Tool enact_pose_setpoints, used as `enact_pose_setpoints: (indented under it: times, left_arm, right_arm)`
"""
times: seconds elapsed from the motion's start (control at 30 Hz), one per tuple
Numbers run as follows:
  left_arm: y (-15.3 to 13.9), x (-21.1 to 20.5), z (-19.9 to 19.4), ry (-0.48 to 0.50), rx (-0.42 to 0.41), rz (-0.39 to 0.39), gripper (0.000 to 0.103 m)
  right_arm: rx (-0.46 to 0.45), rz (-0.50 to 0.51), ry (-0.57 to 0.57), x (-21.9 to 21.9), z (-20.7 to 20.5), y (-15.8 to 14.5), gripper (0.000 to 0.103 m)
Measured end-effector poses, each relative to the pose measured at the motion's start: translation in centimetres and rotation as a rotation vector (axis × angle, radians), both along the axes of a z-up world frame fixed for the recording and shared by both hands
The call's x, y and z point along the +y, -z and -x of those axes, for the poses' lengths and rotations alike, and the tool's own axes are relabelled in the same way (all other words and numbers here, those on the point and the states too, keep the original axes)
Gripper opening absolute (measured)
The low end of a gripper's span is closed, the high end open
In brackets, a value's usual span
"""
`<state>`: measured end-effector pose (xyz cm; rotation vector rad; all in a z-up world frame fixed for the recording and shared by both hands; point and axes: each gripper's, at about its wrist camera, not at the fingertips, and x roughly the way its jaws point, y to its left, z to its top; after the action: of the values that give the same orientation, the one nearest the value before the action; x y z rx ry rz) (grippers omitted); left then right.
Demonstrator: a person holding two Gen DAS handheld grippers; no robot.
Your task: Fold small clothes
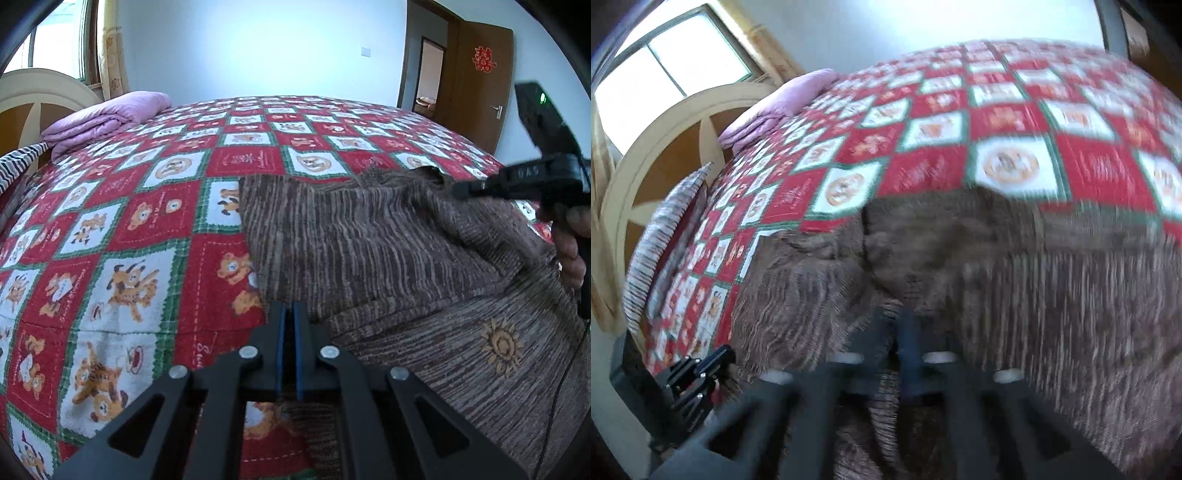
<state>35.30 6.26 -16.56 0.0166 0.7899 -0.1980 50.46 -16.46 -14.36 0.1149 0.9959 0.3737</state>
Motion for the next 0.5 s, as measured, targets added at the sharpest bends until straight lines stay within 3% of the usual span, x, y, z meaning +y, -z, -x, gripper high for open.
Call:
enact_pose_setpoints:
  times: [0.17,0.37,0.4,0.47,0.5]
  left_arm:
    - [0.1,0.0,0.0,-0.001,-0.002,-0.003,0.004]
    - [0.0,-0.2,0.1,-0.007,-0.008,-0.028,0.006]
    - [-0.1,-0.3,0.2,-0.012,-0.015,-0.037,0.009]
    - [-0.5,-0.2,0.5,-0.04,-0.032,-0.057,0.029]
    - [-0.9,0.1,0.7,-0.059,-0.048,-0.051,0.049]
  right_arm:
    - [-0.111,0.143,0.051,0.5,-0.8,-2.6,0.001]
    - [-0.064,0.241,0.126,-1.5,-2.6,0.1,0.002]
    - [-0.053,0.24,0.13,-2.0,-2.3,0.5,0.002]
    - [-0.048,0.232,0.145,-3.2,-1.3,0.8,0.002]
    - [-0.055,0.218,0.145,-4.0,-0.4,0.6,0.002]
